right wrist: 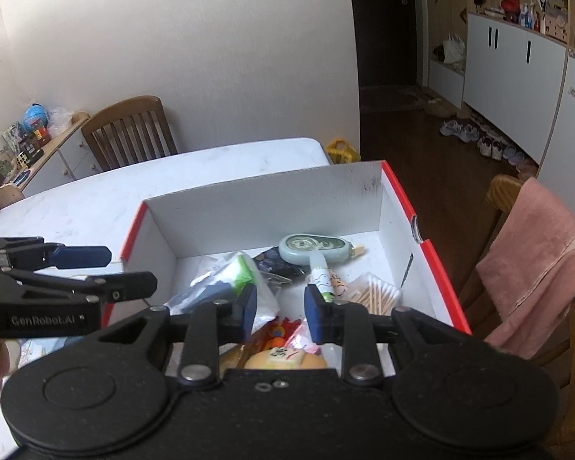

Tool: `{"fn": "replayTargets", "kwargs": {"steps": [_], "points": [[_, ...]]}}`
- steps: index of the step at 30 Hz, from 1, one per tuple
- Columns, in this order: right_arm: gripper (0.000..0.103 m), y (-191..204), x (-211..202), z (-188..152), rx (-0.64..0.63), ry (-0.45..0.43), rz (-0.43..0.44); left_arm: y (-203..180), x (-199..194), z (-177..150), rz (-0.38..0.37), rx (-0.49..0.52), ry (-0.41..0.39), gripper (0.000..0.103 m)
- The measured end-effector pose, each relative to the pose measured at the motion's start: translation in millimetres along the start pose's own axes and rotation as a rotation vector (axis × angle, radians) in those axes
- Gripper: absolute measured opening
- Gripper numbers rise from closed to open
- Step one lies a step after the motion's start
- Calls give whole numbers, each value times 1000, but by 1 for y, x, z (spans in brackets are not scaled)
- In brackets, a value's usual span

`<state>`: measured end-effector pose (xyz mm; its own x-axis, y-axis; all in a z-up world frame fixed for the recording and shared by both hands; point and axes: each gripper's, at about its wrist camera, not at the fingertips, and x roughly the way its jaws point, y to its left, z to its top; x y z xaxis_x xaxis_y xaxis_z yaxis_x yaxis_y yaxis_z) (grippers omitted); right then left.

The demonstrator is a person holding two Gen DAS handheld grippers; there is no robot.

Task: Organize objects
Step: 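Lower both items into the shoebox and open both grippers, then withdraw both grippers up and away from the shoebox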

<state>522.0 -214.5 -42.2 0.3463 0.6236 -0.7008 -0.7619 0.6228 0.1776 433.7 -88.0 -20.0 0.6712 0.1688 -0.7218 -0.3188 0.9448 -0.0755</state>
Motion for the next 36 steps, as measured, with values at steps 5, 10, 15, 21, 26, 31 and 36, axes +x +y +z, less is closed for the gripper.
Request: {"fn": "replayTargets", "kwargs": {"steps": [5, 10, 15, 21, 26, 31, 36], "points": [[35, 14, -15, -7, -7, -33, 5, 7, -23, -8, -27, 4, -35, 74], [47, 29, -30, -16, -22, -69, -1, 10, -45, -17, -44, 23, -70, 78], [54, 43, -46, -27, -32, -100, -5, 13, -66, -26, -64, 24, -96, 80], [67, 58, -66, -39, -37, -142, -7, 17, -85, -36, -76, 25, -108, 83], [92, 65, -80, -49, -33, -175, -4, 19, -98, -47, -87, 39, -123, 91], [102, 74, -91, -60, -21, -202, -6, 16, -110, -58, -95, 74, -137, 103], [102, 83, -100, -68, -25, -213, -21, 15, -119, -69, -93, 92, -140, 103]]}}
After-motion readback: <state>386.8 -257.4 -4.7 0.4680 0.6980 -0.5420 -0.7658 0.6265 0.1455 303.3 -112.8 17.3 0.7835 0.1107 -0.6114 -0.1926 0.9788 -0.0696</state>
